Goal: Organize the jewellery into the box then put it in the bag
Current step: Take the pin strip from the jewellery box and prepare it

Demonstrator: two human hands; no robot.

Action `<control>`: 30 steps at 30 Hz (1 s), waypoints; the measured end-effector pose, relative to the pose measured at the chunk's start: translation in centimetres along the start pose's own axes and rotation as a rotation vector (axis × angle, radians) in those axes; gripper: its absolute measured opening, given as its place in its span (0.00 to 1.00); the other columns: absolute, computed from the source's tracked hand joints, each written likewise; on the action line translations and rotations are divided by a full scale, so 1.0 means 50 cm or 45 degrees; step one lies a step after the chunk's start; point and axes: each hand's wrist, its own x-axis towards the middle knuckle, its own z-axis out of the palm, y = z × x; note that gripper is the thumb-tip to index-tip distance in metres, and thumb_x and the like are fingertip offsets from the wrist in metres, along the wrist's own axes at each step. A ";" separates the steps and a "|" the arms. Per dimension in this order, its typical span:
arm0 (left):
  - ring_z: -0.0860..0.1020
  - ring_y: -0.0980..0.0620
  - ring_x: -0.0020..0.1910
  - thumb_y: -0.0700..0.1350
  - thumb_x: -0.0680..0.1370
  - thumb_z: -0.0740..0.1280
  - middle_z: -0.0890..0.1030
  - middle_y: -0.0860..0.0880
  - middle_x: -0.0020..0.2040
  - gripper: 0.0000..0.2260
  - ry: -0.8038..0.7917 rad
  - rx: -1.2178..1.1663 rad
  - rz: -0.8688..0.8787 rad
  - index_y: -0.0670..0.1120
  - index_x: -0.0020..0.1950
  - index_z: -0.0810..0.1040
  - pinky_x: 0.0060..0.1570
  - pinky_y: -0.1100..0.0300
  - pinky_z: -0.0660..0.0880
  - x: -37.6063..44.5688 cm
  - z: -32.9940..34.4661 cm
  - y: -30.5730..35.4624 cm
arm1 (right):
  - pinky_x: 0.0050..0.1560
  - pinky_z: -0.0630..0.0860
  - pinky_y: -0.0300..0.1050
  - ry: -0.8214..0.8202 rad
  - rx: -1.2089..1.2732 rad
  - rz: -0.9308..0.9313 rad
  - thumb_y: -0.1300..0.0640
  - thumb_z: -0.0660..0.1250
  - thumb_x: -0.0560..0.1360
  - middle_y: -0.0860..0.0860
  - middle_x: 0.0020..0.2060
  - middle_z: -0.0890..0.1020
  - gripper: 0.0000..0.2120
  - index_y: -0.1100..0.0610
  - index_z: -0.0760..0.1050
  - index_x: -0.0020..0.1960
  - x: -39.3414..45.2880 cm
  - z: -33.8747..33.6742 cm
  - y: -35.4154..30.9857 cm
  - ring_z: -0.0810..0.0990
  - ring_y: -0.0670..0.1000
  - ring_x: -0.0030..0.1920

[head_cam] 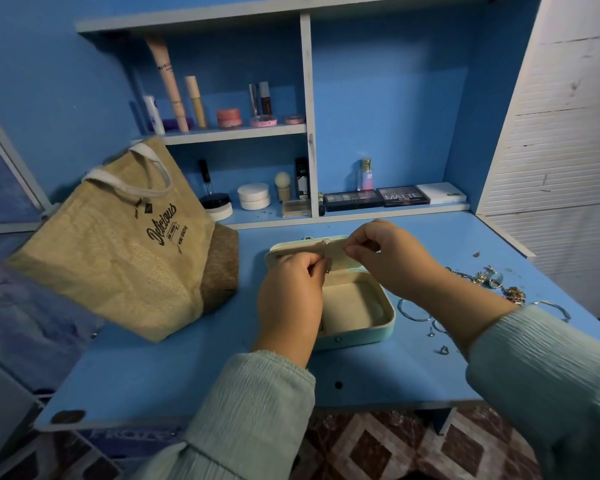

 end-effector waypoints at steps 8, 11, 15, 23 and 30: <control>0.77 0.52 0.42 0.49 0.79 0.63 0.81 0.50 0.47 0.10 0.033 0.045 0.047 0.47 0.52 0.82 0.36 0.62 0.69 0.001 0.004 -0.008 | 0.43 0.69 0.36 -0.006 -0.025 0.002 0.57 0.64 0.77 0.50 0.48 0.75 0.04 0.54 0.77 0.49 0.002 -0.002 -0.001 0.73 0.48 0.45; 0.76 0.52 0.41 0.49 0.79 0.64 0.81 0.49 0.46 0.10 0.043 0.055 0.052 0.47 0.51 0.82 0.35 0.61 0.70 0.002 0.005 -0.006 | 0.44 0.68 0.37 0.001 -0.020 0.001 0.58 0.64 0.77 0.51 0.48 0.75 0.04 0.55 0.77 0.49 0.001 -0.002 -0.001 0.73 0.48 0.45; 0.77 0.51 0.42 0.49 0.79 0.63 0.81 0.49 0.46 0.10 0.011 0.076 0.028 0.46 0.52 0.82 0.37 0.58 0.73 0.002 0.006 -0.007 | 0.41 0.68 0.33 0.009 -0.016 -0.007 0.58 0.64 0.77 0.51 0.48 0.75 0.04 0.56 0.77 0.49 0.001 0.000 0.002 0.73 0.47 0.44; 0.77 0.51 0.45 0.49 0.79 0.63 0.81 0.50 0.49 0.10 0.086 0.058 0.092 0.47 0.53 0.82 0.37 0.60 0.71 0.000 0.008 -0.008 | 0.43 0.68 0.36 0.007 -0.019 -0.005 0.58 0.64 0.77 0.50 0.48 0.75 0.04 0.56 0.77 0.49 0.000 0.001 0.001 0.73 0.47 0.45; 0.76 0.52 0.41 0.47 0.78 0.65 0.81 0.49 0.46 0.09 0.179 0.038 0.136 0.46 0.50 0.82 0.33 0.63 0.67 -0.002 0.010 -0.012 | 0.47 0.69 0.38 -0.010 -0.033 0.008 0.57 0.64 0.77 0.50 0.49 0.75 0.05 0.55 0.77 0.50 0.000 0.000 0.000 0.73 0.47 0.45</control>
